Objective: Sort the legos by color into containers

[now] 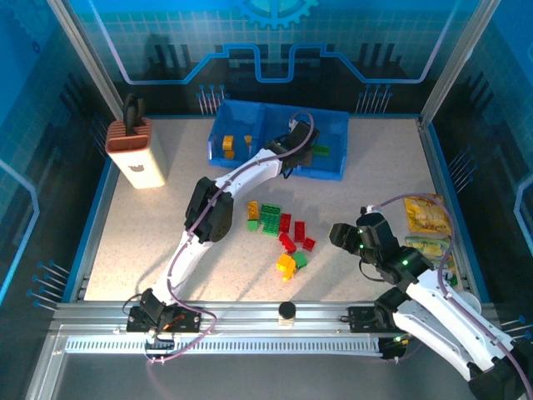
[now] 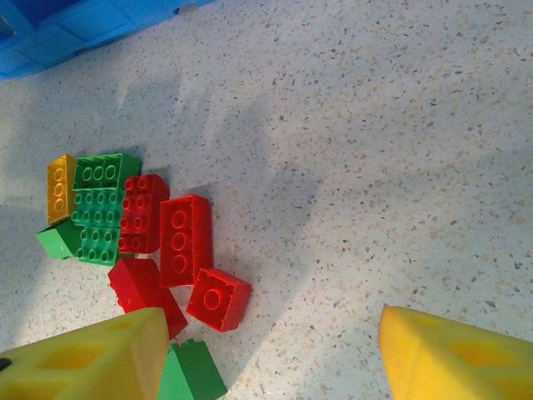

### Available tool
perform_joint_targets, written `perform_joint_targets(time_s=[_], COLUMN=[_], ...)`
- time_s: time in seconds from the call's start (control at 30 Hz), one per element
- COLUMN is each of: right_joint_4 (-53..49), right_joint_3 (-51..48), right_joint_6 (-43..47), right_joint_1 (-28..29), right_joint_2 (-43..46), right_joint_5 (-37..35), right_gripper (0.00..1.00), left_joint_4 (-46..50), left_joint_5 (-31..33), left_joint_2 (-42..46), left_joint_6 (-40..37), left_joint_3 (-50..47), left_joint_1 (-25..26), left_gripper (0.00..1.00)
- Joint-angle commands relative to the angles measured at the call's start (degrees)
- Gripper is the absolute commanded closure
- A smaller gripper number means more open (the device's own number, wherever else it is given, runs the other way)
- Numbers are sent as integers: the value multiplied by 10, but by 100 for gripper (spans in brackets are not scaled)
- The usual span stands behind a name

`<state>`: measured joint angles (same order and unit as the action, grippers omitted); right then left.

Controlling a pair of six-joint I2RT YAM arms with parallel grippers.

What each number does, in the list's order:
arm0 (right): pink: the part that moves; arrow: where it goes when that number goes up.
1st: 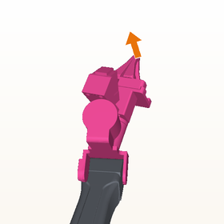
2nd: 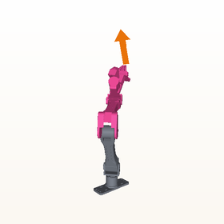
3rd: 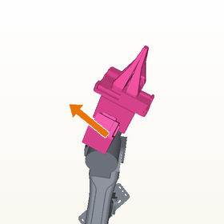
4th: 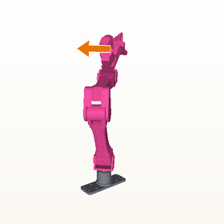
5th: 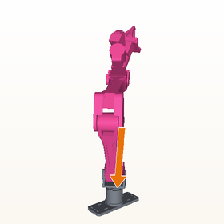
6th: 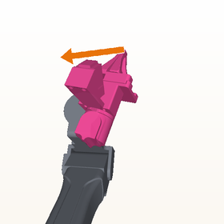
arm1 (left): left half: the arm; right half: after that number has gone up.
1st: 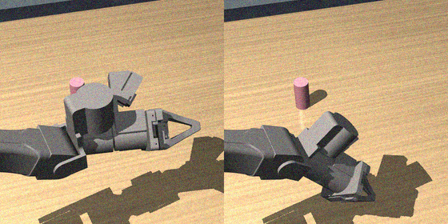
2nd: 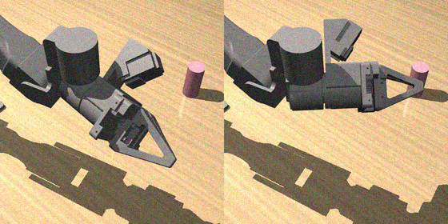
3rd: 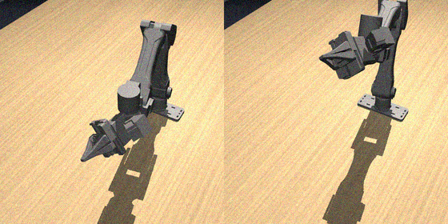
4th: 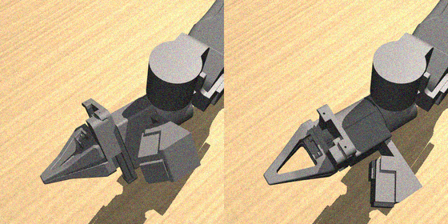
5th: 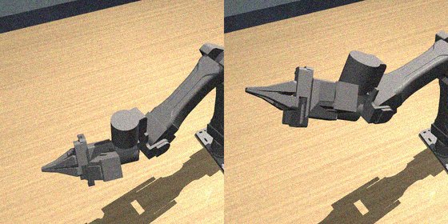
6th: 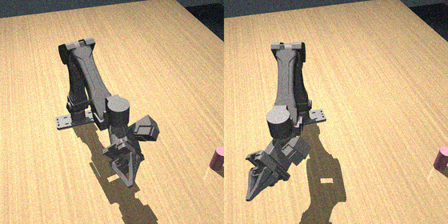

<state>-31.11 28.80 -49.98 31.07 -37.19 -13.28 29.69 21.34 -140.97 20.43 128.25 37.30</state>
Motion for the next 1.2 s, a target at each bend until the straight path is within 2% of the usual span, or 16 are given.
perform_joint_targets(time_s=[0.0, 0.47, 0.77, 0.8, 0.87, 0.9, 0.93, 1.07, 1.17], right_joint_4=[-16, -34, -40, -37, -35, -33, -33, -23, 1], right_joint_3=[-11, 3, -8, -10, -9, -7, -4, 10, 16], right_joint_6=[-13, -21, -26, -26, -22, -18, -14, 12, 36], right_joint_1=[2, 31, 47, 50, 58, 63, 68, 96, 126], right_joint_2=[10, 28, 47, 48, 43, 37, 30, -4, -39], right_joint_5=[-8, -29, -37, -38, -45, -47, -50, -50, -45], right_gripper=[32, 32, 32, 33, 33, 32, 32, 30, 35], left_joint_4=[25, 30, 9, 4, 3, 6, 11, 15, -37], left_joint_5=[17, 86, 100, 99, 101, 104, 105, 114, 100], left_joint_2=[32, 140, 207, 213, 217, 219, 221, 253, 312], left_joint_6=[32, 173, 216, 217, 217, 217, 217, 203, 177], left_joint_3=[-63, -231, -323, -328, -329, -325, -321, -319, -361], left_joint_1=[9, 93, 129, 133, 139, 141, 141, 141, 140], left_gripper=[85, 88, 86, 80, 55, 39, 30, 22, 21])
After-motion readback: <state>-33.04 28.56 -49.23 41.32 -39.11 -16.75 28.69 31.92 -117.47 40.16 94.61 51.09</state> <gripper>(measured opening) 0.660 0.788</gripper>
